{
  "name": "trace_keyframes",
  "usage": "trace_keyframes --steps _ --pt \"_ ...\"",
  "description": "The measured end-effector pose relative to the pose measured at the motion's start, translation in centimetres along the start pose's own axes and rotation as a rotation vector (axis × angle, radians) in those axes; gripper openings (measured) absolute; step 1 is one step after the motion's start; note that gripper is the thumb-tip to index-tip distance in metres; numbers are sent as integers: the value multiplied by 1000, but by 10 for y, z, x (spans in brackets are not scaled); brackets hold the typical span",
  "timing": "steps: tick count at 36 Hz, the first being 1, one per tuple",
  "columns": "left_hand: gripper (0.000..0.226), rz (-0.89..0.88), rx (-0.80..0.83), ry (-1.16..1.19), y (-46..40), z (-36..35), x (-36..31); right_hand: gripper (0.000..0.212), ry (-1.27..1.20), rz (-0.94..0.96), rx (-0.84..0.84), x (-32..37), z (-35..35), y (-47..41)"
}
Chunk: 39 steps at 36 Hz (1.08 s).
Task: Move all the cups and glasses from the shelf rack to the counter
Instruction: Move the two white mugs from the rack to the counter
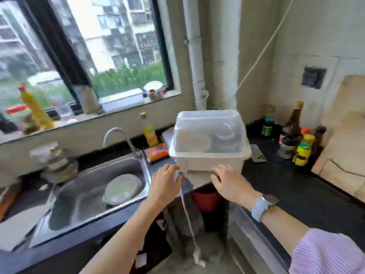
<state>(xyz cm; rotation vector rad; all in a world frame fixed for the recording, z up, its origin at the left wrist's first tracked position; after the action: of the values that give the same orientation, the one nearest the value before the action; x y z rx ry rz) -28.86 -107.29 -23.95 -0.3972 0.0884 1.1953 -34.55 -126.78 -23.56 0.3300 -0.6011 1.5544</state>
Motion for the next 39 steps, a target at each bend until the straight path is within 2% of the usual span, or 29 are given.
trace_keyframes --steps 7,12,20,24,31,39 --pt "35 331 -111 -106 97 96 187 31 -113 296 221 175 -114 -36" --pt "34 528 -220 -110 158 152 274 28 -139 520 328 282 -178 -50" --pt "37 820 -349 -253 223 231 387 32 -176 781 480 441 -261 -74" --pt "35 883 -405 -267 229 270 444 33 -221 854 524 513 -297 -100" --pt "30 938 -479 -232 199 337 548 34 -313 924 504 628 -347 -171" --pt "27 928 -568 -129 177 366 648 35 -415 918 510 720 -399 -234"
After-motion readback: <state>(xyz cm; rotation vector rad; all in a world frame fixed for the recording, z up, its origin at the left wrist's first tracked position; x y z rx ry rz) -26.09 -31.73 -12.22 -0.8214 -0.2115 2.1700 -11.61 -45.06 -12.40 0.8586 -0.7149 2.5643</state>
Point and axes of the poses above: each hand's wrist, its own y-axis away from the middle knuckle, its own z-axis out of the back of the hand, x = y × z, the point moved 1 cm from there along -y, towards the middle knuckle, and after that the axes turned 6 degrees about -y, right-handed, at the moved point
